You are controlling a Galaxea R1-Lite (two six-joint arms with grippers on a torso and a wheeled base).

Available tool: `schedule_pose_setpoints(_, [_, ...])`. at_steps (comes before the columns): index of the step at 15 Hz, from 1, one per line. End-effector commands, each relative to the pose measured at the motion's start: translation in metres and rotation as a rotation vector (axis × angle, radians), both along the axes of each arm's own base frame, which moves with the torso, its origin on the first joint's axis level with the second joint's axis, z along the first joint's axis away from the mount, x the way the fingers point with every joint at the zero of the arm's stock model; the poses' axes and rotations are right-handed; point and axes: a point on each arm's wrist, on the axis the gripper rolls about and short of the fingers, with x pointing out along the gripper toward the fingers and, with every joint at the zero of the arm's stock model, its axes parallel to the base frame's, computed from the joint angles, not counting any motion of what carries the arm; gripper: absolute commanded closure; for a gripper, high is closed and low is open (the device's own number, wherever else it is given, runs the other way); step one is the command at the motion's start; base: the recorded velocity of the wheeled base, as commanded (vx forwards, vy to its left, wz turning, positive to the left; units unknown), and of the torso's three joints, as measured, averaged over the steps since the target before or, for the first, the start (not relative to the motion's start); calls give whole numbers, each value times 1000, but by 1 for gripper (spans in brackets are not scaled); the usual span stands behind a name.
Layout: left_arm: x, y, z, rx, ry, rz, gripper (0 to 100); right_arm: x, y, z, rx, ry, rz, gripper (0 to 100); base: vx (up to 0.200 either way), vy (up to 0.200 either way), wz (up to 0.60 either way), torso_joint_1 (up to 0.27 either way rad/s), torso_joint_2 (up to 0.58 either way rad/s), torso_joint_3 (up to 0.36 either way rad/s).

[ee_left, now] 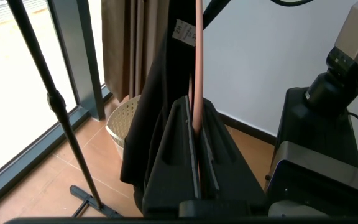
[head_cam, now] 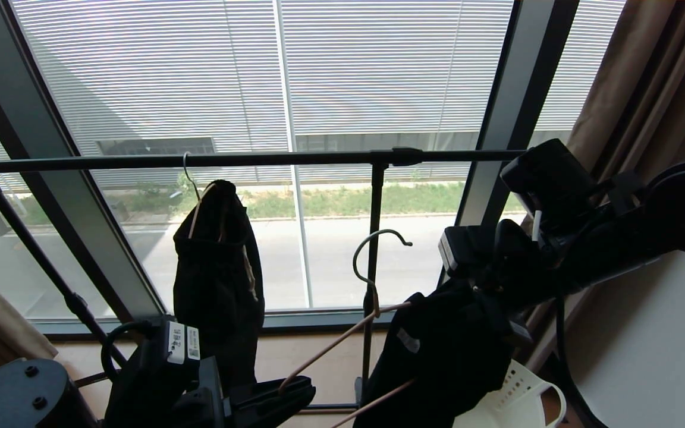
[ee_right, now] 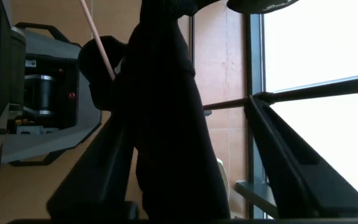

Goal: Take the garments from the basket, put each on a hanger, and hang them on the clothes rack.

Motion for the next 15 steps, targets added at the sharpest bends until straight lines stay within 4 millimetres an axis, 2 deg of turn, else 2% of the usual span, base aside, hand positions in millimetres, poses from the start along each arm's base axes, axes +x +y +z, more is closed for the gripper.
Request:
schedule_pose_setpoints(1, [0,0,0,-1,0,0,100,-2,1,1,2,-2,5,100,0,0,0,0,0,0])
schedule_pose_setpoints(13, [0,0,-1,1,3,3,100,-4,1,1,0,-4,10,100,0,0,0,0,0,0])
schedule_pose_setpoints(14, [0,0,-1,1,3,3,0,-4,1,1,2,-4,11,100,0,0,0,0,0,0])
schedule_pose_setpoints(15, [1,0,0,-1,1,3,0,-4,1,1,2,-3,11,100,0,0,0,0,0,0])
